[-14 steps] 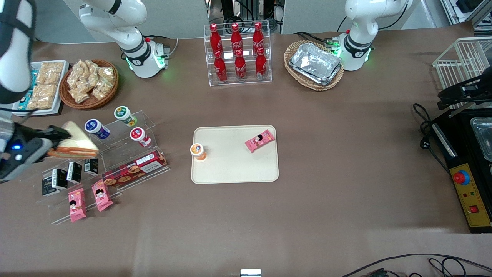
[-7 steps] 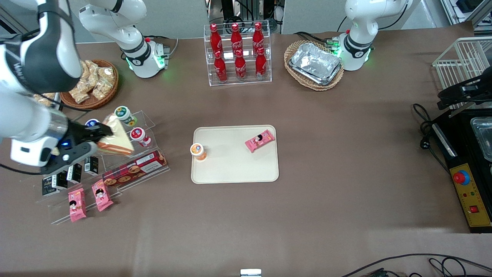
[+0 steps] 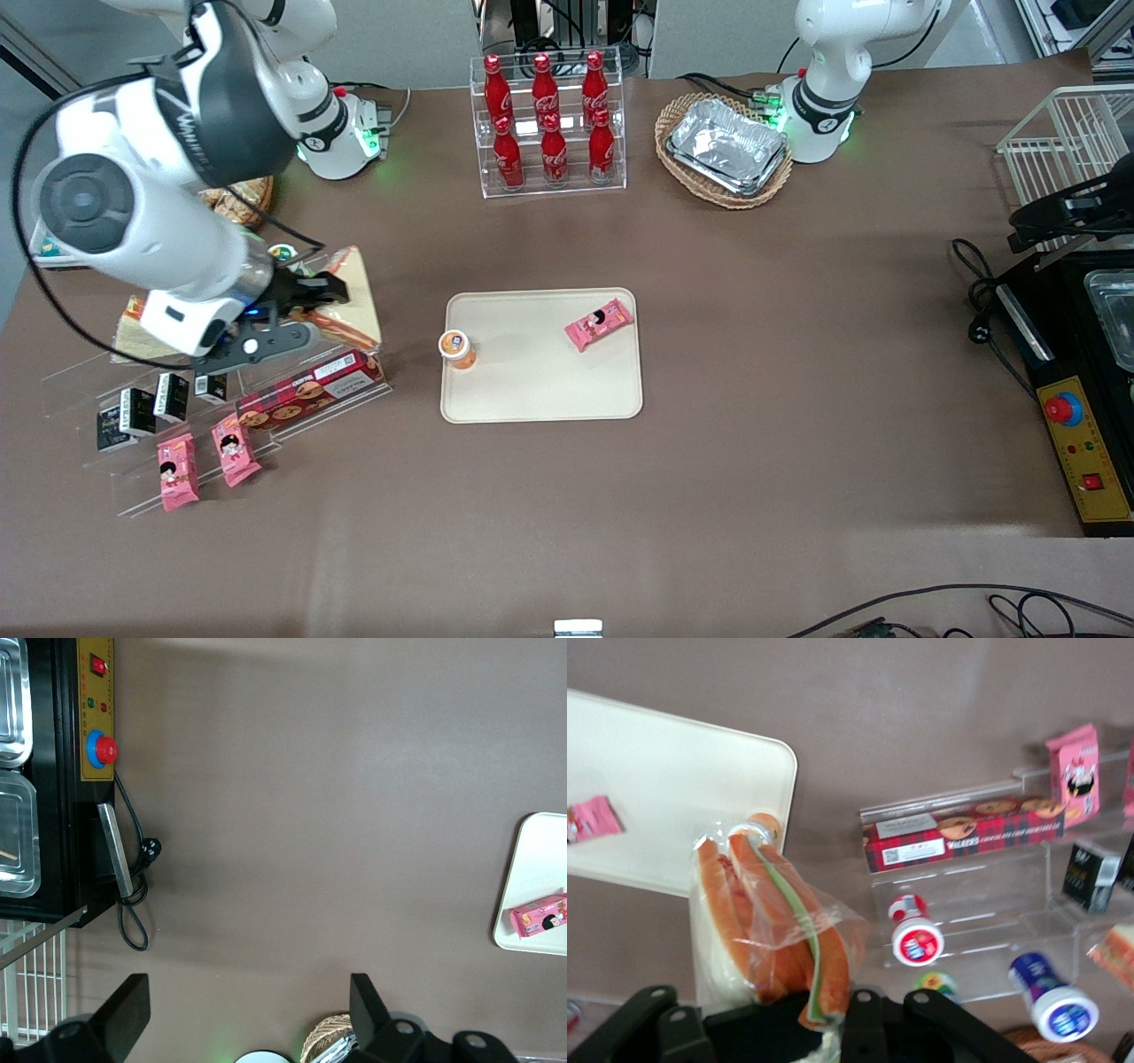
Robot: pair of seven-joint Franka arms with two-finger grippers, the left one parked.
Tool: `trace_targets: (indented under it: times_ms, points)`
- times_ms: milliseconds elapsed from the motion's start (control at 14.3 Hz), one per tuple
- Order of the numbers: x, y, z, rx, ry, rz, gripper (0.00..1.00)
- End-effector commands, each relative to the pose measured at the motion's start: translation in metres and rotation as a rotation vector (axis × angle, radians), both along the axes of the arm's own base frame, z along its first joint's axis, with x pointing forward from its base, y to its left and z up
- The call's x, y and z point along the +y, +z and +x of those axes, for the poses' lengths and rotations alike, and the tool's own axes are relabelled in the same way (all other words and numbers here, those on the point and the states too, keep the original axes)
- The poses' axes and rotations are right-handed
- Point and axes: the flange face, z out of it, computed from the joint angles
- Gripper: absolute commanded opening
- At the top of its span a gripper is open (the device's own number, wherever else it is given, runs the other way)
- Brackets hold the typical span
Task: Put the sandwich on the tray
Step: 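Carry the sandwich over the cream tray beside the orange cup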
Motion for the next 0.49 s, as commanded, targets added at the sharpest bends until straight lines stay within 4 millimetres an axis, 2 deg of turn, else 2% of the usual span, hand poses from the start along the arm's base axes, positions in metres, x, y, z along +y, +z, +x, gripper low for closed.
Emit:
trace_targets:
  times_ms: [0,140,421]
  points:
    - [0.048,-0.018,-0.013,0.027,-0.234,-0.066,0.0]
    - [0.078,-0.033,-0.02,0.025,-0.356,-0.108,0.0]
    - [0.117,-0.064,-0.013,-0.004,-0.65,-0.099,0.0]
